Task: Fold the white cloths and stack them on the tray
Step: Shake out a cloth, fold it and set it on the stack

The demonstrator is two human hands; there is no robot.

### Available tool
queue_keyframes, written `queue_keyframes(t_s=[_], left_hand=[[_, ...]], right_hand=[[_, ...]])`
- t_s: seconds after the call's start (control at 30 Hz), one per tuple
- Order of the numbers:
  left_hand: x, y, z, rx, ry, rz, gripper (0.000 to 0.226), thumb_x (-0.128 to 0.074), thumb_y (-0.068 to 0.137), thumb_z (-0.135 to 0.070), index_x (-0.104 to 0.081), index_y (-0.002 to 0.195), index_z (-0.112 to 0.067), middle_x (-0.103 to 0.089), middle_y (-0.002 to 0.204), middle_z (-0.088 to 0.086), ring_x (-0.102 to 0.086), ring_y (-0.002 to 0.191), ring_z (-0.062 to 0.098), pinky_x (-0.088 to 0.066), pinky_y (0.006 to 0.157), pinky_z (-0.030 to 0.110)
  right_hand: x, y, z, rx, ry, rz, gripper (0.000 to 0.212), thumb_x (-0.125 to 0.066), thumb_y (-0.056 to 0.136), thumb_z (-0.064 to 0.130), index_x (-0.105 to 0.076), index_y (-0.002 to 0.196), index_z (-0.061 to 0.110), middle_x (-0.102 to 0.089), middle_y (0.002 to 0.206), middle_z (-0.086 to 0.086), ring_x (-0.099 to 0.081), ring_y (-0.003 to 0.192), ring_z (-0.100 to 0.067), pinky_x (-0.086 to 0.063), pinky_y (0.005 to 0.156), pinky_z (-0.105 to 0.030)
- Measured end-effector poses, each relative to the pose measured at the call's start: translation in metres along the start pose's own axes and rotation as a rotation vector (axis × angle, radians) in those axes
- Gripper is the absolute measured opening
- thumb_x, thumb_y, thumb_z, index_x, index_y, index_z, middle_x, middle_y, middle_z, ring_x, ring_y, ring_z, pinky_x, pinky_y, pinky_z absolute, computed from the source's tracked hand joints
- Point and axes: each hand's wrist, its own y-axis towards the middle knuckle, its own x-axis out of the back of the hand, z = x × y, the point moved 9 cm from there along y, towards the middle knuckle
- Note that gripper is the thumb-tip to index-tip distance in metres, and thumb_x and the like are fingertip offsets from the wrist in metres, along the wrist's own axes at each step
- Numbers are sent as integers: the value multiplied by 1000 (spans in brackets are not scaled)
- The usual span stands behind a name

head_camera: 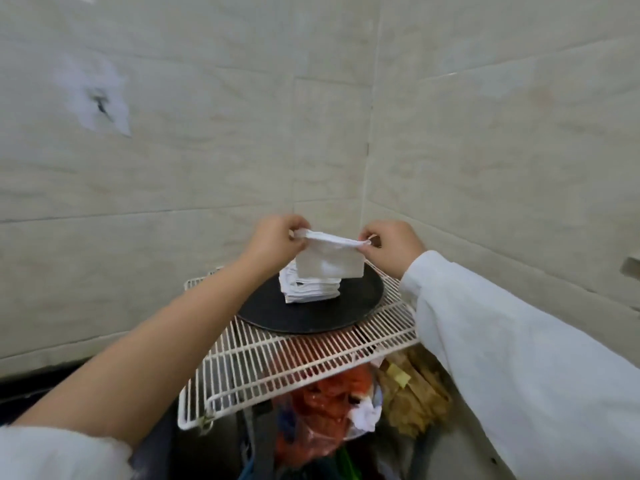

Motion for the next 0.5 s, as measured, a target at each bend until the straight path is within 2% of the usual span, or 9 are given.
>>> queue_keyframes(t_s=[0.1, 0.2, 0.37, 0.5], left_hand=[[-11, 36, 0, 47, 40, -80, 22, -56, 87, -3, -65, 107, -5, -67, 109, 15, -61, 102, 31, -46, 85, 30], [-21, 65, 8, 88, 110, -119, 24, -54, 90, -5, -64, 111, -4, -66, 113, 15, -60, 105, 29, -43, 84, 26], [-35, 111, 38, 177, 156, -146, 24, -50, 91, -6, -64, 111, -4, -65, 114, 15, -58, 106, 29, -43, 81, 27], [-40, 133, 57, 159, 220, -129, 26, -51, 90, -4, -62, 114, -2, -62, 117, 17, -56, 107, 30, -40, 83, 27]], right_hand=[[-4, 45, -22, 26, 47, -30, 21, -50, 91, 7, -65, 104, -2, -64, 113, -19, -57, 106, -31, -42, 88, -29], [-18, 86, -38, 48, 80, -11, 21, -49, 91, 5, -64, 103, -2, -63, 113, -20, -57, 105, -31, -43, 87, -29], [-50, 147, -49, 83, 81, 30, 22, -45, 90, 1, -64, 100, -4, -60, 114, -20, -55, 106, -32, -42, 88, -30], [-76, 174, -53, 112, 122, 40, 20, -46, 90, 0, -62, 99, -7, -56, 114, -21, -53, 105, -31, -36, 84, -29]])
